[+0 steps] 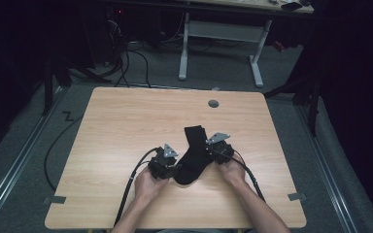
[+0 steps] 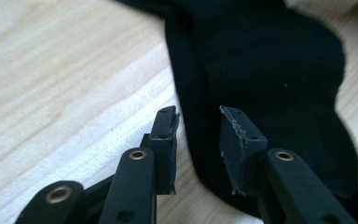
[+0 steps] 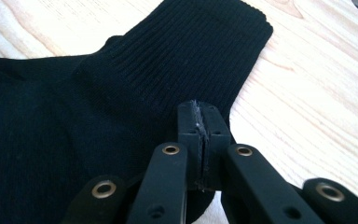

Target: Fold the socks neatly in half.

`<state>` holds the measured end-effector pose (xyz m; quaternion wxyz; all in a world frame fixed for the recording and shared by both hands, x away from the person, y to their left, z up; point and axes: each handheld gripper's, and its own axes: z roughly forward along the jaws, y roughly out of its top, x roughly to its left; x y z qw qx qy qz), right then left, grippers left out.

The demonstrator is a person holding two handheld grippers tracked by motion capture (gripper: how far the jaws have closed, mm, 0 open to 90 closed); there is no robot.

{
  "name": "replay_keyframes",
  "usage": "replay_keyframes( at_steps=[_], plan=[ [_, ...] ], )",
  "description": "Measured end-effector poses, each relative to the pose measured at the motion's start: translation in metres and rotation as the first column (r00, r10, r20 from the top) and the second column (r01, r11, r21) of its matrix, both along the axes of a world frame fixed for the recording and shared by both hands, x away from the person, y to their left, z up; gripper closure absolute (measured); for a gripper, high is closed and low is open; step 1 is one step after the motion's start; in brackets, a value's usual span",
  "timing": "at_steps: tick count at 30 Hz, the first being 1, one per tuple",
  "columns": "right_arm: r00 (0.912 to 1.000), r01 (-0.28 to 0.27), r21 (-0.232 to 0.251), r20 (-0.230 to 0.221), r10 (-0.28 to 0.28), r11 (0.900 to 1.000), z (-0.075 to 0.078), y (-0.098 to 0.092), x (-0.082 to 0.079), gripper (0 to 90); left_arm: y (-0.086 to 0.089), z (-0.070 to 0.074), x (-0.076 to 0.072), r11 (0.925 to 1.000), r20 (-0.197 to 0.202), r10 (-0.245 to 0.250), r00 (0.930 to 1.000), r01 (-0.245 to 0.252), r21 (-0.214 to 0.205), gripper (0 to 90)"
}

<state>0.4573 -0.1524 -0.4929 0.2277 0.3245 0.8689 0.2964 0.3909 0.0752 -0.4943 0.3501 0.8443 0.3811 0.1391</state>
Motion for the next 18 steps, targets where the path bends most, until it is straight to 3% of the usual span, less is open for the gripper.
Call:
replay_keyframes(
  at_steps=[4,7,13,18],
  plan=[
    [0.9997,0.006,0.028,-0.024,-0.005,0.9996,0.001,-0.006,-0.002,88.5,0.001,-0.002,-0.001,0.9997,0.000,0.004,1.0000,-0.004,-0.022,67.1],
    [0.9998,0.008,0.047,-0.017,-0.007,0.9988,0.005,-0.007,-0.004,84.0,0.001,-0.003,-0.003,0.9994,0.006,0.002,1.0000,-0.002,-0.035,67.2],
    [0.9998,-0.018,0.103,0.010,0.017,0.9945,0.021,0.011,0.002,75.7,-0.002,-0.003,-0.008,0.9998,0.012,-0.008,0.9999,0.008,-0.020,67.1],
    [0.9970,0.003,0.060,-0.078,0.002,0.9982,0.008,0.025,0.018,76.2,-0.006,-0.004,-0.016,0.9997,0.027,-0.020,0.9994,0.020,-0.015,67.1]
  ],
)
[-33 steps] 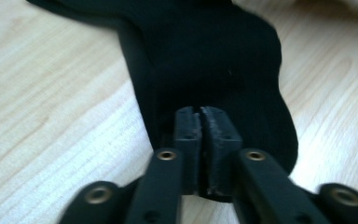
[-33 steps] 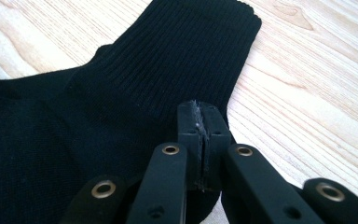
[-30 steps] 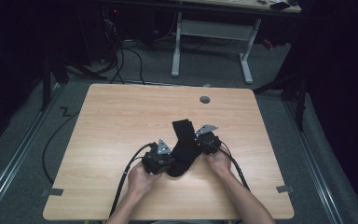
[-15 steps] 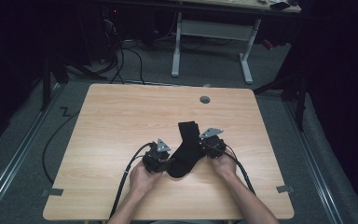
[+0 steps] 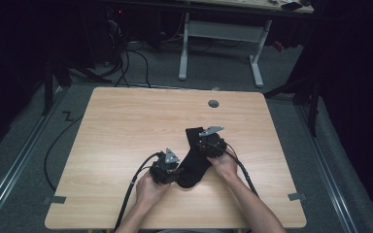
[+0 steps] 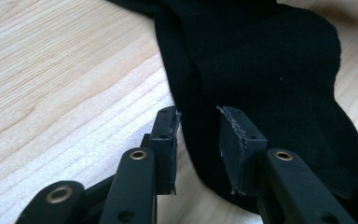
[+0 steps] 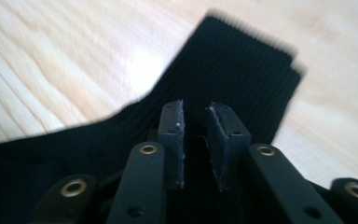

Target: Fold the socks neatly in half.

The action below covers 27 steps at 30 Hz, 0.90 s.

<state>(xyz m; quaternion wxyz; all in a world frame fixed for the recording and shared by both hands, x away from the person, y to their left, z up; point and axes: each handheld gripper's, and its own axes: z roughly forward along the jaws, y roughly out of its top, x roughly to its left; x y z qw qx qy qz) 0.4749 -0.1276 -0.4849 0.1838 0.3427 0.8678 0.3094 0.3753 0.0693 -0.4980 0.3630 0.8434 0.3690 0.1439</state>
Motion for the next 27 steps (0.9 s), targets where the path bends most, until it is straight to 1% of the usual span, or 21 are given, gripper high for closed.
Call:
replay_keyframes(
  at_steps=[1,2,3,4,6,7,9,10,12,16,18,22,25,27],
  plan=[
    [0.9999,-0.002,0.010,-0.017,0.002,0.9999,-0.005,-0.001,0.001,78.0,0.000,-0.001,-0.001,1.0000,0.001,-0.001,1.0000,0.001,-0.004,67.2],
    [0.9998,-0.001,0.019,-0.020,0.001,0.9998,-0.005,-0.003,0.000,79.4,0.000,-0.001,-0.003,1.0000,0.004,-0.002,1.0000,0.002,-0.009,67.1],
    [0.9995,0.003,0.027,-0.032,-0.003,0.9996,-0.005,-0.004,-0.001,81.5,0.000,-0.002,-0.005,0.9999,0.008,-0.003,1.0000,0.003,-0.012,67.2],
    [0.9996,-0.004,0.012,-0.029,0.005,0.9999,-0.005,-0.004,-0.003,84.2,-0.001,-0.002,-0.006,0.9999,0.013,0.000,0.9999,0.001,-0.015,67.1],
    [0.9996,-0.028,-0.036,0.002,0.028,0.9989,-0.004,-0.001,-0.007,87.0,-0.002,-0.003,-0.008,0.9999,0.026,0.001,0.9997,-0.001,-0.014,66.9],
    [0.9993,-0.035,-0.052,0.015,0.036,0.9980,-0.004,0.000,-0.008,88.0,-0.002,-0.003,-0.009,0.9999,0.030,0.001,0.9996,0.000,-0.015,66.6],
    [0.9990,-0.038,-0.061,0.023,0.039,0.9974,-0.004,0.001,-0.008,89.0,-0.003,-0.005,-0.012,0.9997,0.038,0.004,0.9993,-0.003,-0.023,65.8],
    [0.9988,-0.036,-0.057,0.030,0.038,0.9977,-0.003,0.000,-0.009,89.4,-0.003,-0.005,-0.013,0.9997,0.042,0.005,0.9991,-0.004,-0.026,65.3],
    [0.9982,-0.036,-0.033,0.046,0.038,0.9988,0.001,-0.001,-0.010,89.5,-0.002,-0.007,-0.015,0.9991,0.048,0.010,0.9988,-0.008,-0.041,64.1],
    [0.9967,-0.032,0.000,0.075,0.032,0.9995,0.015,-0.003,-0.010,89.6,-0.001,-0.010,-0.017,0.9984,0.067,0.015,0.9976,-0.011,-0.055,62.3],
    [0.9959,-0.024,0.017,0.088,0.022,0.9996,0.023,-0.002,-0.007,89.5,-0.002,-0.010,-0.017,0.9984,0.067,0.019,0.9975,-0.016,-0.055,61.0],
    [0.9933,-0.026,0.039,0.114,0.021,0.9989,0.036,0.002,-0.003,89.5,-0.002,-0.010,-0.017,0.9982,0.066,0.024,0.9975,-0.021,-0.056,58.8],
    [0.9927,-0.033,0.046,0.117,0.027,0.9984,0.038,0.008,-0.001,89.3,-0.002,-0.010,-0.017,0.9983,0.066,0.027,0.9975,-0.024,-0.053,56.9],
    [0.9953,-0.034,0.028,0.092,0.031,0.9990,0.031,0.014,0.003,88.0,-0.002,-0.010,-0.017,0.9984,0.068,0.030,0.9973,-0.026,-0.051,55.5]
  ],
)
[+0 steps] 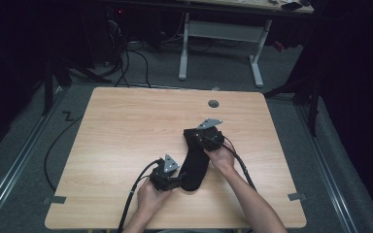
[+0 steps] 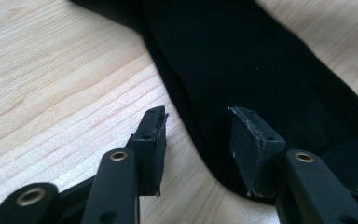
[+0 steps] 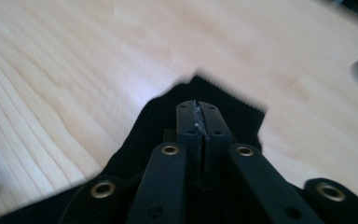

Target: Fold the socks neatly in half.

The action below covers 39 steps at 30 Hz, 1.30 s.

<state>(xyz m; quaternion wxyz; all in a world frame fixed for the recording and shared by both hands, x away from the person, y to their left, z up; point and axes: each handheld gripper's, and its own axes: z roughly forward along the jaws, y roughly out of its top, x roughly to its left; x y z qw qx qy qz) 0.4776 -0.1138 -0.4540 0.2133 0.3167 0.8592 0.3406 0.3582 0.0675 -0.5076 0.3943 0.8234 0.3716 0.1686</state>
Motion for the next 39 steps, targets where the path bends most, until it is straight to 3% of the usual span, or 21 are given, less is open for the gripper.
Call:
replay_keyframes(
  at_steps=[2,3,4,6,10,14,16,18,22,26,31,34,36,39],
  plan=[
    [0.9968,0.003,-0.055,-0.080,-0.007,0.9985,-0.014,0.005,0.005,82.7,0.000,0.000,0.000,1.0000,0.001,0.004,1.0000,-0.004,0.001,54.6],
    [0.9945,0.004,-0.087,-0.104,-0.013,0.9962,-0.023,0.006,0.007,77.2,0.000,0.000,0.000,1.0000,0.002,0.005,1.0000,-0.005,0.001,53.9],
    [0.9927,0.005,-0.087,-0.119,-0.016,0.9962,-0.026,0.005,0.007,73.8,0.000,0.000,0.000,1.0000,0.002,0.006,1.0000,-0.006,0.002,53.4],
    [0.9934,0.018,-0.046,-0.112,-0.023,0.9988,-0.026,0.000,0.006,68.9,0.000,0.000,0.000,1.0000,0.001,0.007,1.0000,-0.007,0.001,53.0],
    [0.9972,0.043,0.024,-0.062,-0.041,0.9988,-0.013,-0.004,0.010,67.3,0.000,0.000,0.000,1.0000,0.000,0.010,1.0000,-0.010,0.000,52.7],
    [0.9946,0.053,-0.024,-0.088,-0.055,0.9983,-0.022,0.008,0.020,69.0,0.000,0.000,0.000,0.9999,-0.001,0.010,0.9999,-0.010,-0.001,51.7],
    [0.9906,0.055,-0.048,-0.123,-0.061,0.9973,-0.030,0.011,0.024,72.4,0.000,0.000,0.000,0.9999,-0.002,0.011,0.9999,-0.011,0.000,50.5],
    [0.9895,0.065,-0.015,-0.128,-0.067,0.9978,-0.034,0.010,0.026,81.3,0.000,0.000,0.000,0.9998,-0.003,0.018,0.9998,-0.018,0.002,48.9],
    [0.9928,0.052,-0.060,-0.105,-0.058,0.9968,-0.031,0.011,0.025,88.2,0.000,0.000,0.001,0.9996,-0.004,0.027,0.9996,-0.027,0.003,46.2],
    [0.9944,0.075,0.006,-0.075,-0.074,0.9972,-0.022,0.006,0.025,88.4,0.000,0.000,0.001,0.9995,-0.004,0.030,0.9995,-0.030,0.004,45.2],
    [0.9957,0.090,0.027,-0.027,-0.089,0.9956,-0.007,0.004,0.028,88.4,0.000,0.000,0.001,0.9995,-0.003,0.032,0.9995,-0.032,0.006,44.6],
    [0.9963,0.079,0.021,-0.036,-0.078,0.9967,-0.008,0.008,0.032,88.0,0.000,0.000,0.001,0.9994,-0.004,0.034,0.9994,-0.034,0.005,44.0],
    [0.9958,0.064,0.001,-0.066,-0.063,0.9980,-0.015,0.013,0.034,86.1,0.000,0.000,0.001,0.9994,-0.005,0.035,0.9994,-0.035,0.004,43.9],
    [0.9905,0.071,-0.046,-0.115,-0.076,0.9964,-0.029,0.017,0.035,73.6,0.000,0.000,0.001,0.9994,-0.005,0.036,0.9994,-0.035,0.004,43.8]
  ],
)
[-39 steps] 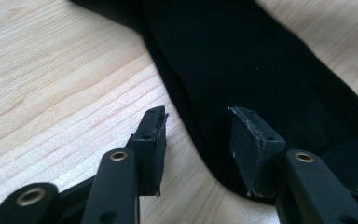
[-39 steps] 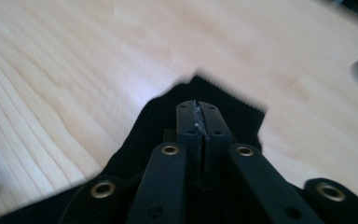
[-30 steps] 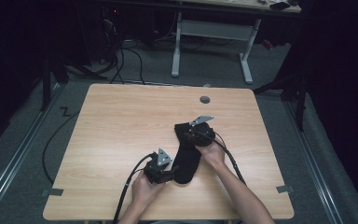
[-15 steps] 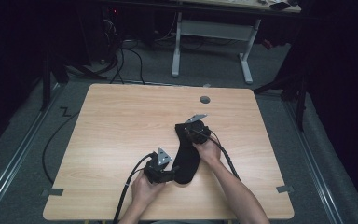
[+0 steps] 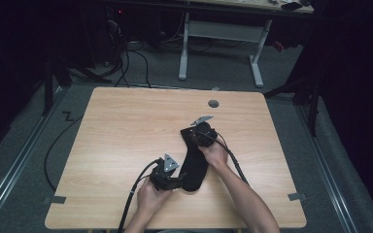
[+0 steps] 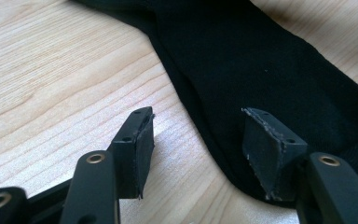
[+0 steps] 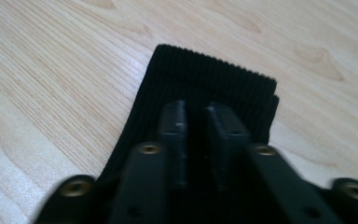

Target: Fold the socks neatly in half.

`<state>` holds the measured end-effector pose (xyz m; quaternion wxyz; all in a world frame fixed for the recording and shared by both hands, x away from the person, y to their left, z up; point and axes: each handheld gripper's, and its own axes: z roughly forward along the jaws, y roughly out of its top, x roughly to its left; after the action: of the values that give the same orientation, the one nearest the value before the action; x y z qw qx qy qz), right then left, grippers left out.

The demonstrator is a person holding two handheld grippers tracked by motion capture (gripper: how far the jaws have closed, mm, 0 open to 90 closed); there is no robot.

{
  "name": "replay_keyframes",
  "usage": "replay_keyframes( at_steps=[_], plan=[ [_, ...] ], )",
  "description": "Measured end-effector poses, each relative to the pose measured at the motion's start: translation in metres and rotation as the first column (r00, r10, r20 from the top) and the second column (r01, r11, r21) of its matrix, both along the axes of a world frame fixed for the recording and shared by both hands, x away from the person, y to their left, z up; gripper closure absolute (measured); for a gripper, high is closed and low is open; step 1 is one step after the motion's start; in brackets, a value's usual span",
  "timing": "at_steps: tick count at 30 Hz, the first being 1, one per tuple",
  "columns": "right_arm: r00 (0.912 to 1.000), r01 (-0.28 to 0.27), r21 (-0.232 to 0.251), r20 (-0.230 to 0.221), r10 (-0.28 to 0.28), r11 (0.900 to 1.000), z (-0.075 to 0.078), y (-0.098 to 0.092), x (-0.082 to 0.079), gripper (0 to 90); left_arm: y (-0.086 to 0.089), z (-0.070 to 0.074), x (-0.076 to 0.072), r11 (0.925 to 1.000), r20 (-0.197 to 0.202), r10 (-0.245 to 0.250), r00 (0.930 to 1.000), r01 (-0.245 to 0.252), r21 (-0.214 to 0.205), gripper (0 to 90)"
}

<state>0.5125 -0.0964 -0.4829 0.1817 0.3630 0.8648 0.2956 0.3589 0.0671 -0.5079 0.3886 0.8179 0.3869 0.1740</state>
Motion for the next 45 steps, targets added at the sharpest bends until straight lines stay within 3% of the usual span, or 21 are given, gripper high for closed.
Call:
replay_keyframes(
  at_steps=[3,6,8,11,14,15,16,20,22,25,28,34,38,40,42,45],
  plan=[
    [0.9999,0.006,0.039,0.014,-0.007,0.9992,0.007,-0.003,-0.004,67.3,0.000,0.000,0.000,1.0000,0.000,0.000,1.0000,0.000,0.001,43.5],
    [0.9983,-0.017,0.099,0.057,0.012,0.9950,0.022,-0.011,-0.020,66.6,0.000,0.000,0.000,1.0000,0.001,0.002,1.0000,-0.002,0.003,43.0],
    [0.9975,-0.035,0.094,0.064,0.030,0.9949,0.024,-0.016,-0.033,66.8,0.000,0.000,0.000,1.0000,0.001,0.005,1.0000,-0.005,0.001,42.7],
    [0.9985,-0.042,0.065,0.037,0.039,0.9970,0.011,-0.020,-0.045,67.0,-0.001,0.000,0.001,1.0000,0.000,0.007,1.0000,-0.007,0.002,41.5],
    [0.9996,-0.027,0.033,0.002,0.027,0.9991,-0.007,-0.018,-0.039,66.5,-0.003,0.000,0.004,0.9999,-0.001,0.011,0.9999,-0.011,0.005,39.9],
    [0.9997,-0.021,0.056,0.014,0.021,0.9982,-0.009,-0.018,-0.035,66.4,-0.004,0.000,0.007,0.9997,-0.001,0.022,0.9998,-0.022,0.002,39.9],
    [1.0000,-0.008,0.066,0.001,0.008,0.9978,-0.008,-0.016,-0.028,66.2,-0.004,0.000,0.008,0.9997,0.000,0.024,0.9997,-0.024,0.004,39.9],
    [0.9996,-0.021,0.028,0.022,0.020,0.9994,-0.004,-0.006,-0.015,62.9,-0.004,0.001,0.018,0.9984,-0.013,0.055,0.9984,-0.055,-0.009,39.0],
    [0.9987,-0.030,0.054,0.043,0.028,0.9981,0.002,-0.007,-0.018,65.1,-0.002,0.002,0.020,0.9971,-0.020,0.074,0.9970,-0.075,-0.018,38.4],
    [0.9958,-0.067,0.097,0.068,0.060,0.9930,0.015,-0.015,-0.037,69.1,0.007,0.005,0.017,0.9948,-0.012,0.094,0.9955,-0.095,-0.039,38.3],
    [0.9934,-0.106,0.112,0.057,0.100,0.9881,0.020,-0.029,-0.066,72.0,0.014,0.008,0.015,0.9934,-0.015,0.101,0.9947,-0.102,-0.052,38.3],
    [0.9931,-0.117,0.098,0.018,0.116,0.9882,0.002,-0.043,-0.102,73.9,0.017,0.006,0.020,0.9917,-0.027,0.125,0.9918,-0.125,-0.029,38.5],
    [0.9932,-0.116,0.083,0.000,0.116,0.9898,-0.012,-0.042,-0.100,78.5,0.014,0.005,0.022,0.9919,-0.028,0.127,0.9915,-0.127,-0.001,38.5],
    [0.9934,-0.114,0.079,0.020,0.113,0.9903,-0.013,-0.041,-0.096,83.3,0.012,0.003,0.023,0.9918,-0.027,0.127,0.9915,-0.127,0.013,38.4],
    [0.9907,-0.129,0.039,0.048,0.127,0.9909,-0.012,-0.039,-0.090,85.2,0.010,0.003,0.024,0.9918,-0.022,0.126,0.9917,-0.126,0.022,38.2],
    [0.9920,-0.119,0.034,0.046,0.117,0.9923,-0.011,-0.040,-0.082,82.1,0.007,0.003,0.026,0.9912,-0.014,0.126,0.9919,-0.125,0.043,38.0]
  ],
)
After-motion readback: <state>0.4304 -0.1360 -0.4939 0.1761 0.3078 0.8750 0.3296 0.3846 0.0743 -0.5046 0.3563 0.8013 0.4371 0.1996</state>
